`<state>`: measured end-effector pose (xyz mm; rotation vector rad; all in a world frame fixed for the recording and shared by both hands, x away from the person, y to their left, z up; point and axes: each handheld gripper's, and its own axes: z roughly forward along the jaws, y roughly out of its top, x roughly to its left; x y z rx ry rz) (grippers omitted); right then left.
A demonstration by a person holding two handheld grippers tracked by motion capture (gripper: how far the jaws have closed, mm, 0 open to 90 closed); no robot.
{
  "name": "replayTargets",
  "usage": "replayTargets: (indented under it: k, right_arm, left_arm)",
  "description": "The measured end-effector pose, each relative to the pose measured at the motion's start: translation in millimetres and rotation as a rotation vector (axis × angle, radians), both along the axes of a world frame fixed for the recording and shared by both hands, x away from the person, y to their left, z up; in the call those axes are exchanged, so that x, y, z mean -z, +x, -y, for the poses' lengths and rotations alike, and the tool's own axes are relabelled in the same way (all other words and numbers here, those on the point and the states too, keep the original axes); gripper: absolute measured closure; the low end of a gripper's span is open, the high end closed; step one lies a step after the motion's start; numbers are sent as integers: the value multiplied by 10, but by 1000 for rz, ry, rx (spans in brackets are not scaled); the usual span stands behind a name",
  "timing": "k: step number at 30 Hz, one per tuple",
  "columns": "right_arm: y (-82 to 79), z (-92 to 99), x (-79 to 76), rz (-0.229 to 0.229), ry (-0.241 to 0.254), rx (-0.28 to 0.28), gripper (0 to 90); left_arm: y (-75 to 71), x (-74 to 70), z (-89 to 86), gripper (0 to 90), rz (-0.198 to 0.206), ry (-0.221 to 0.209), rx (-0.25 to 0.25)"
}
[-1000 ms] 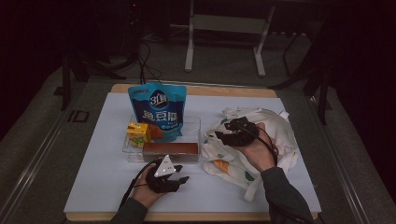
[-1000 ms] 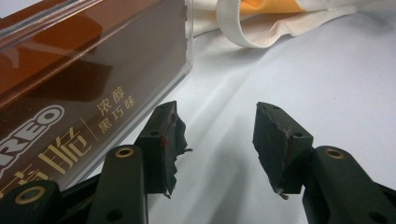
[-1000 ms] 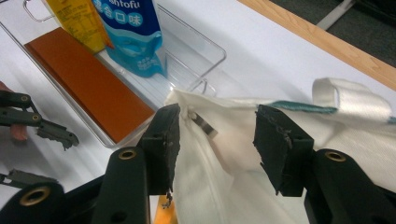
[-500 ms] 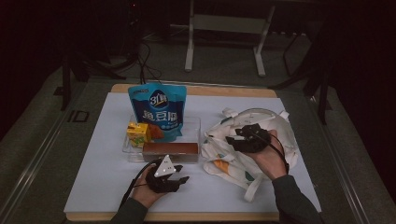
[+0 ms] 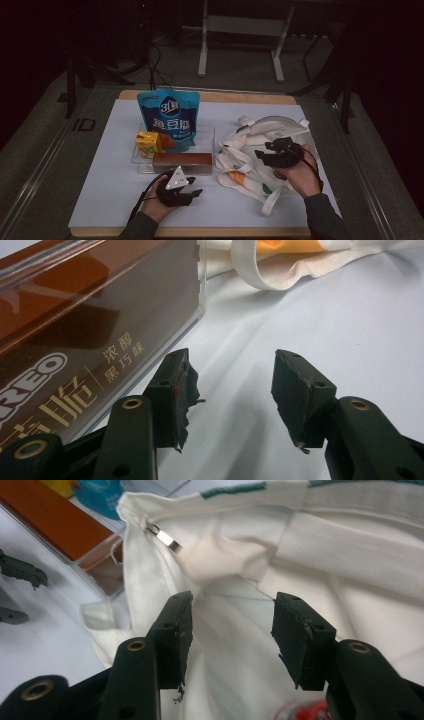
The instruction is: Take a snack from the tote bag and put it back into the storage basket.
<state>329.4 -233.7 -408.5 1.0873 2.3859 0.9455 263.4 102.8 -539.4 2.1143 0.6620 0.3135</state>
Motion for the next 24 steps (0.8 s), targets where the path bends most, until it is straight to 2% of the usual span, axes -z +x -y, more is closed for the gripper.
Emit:
replayTargets:
  k: [11, 20, 24]
  right_arm:
    - [-52, 315, 50, -12, -10, 56, 500]
    - [-107, 543, 132, -27, -40, 99, 505]
    - [-156, 614, 153, -49, -52, 80, 615]
  left_arm:
    - [-2, -1, 6, 499, 2, 11, 3]
    - [-2, -1, 9, 497, 2, 13, 4]
    - [-3, 0, 10, 497, 1, 13, 4]
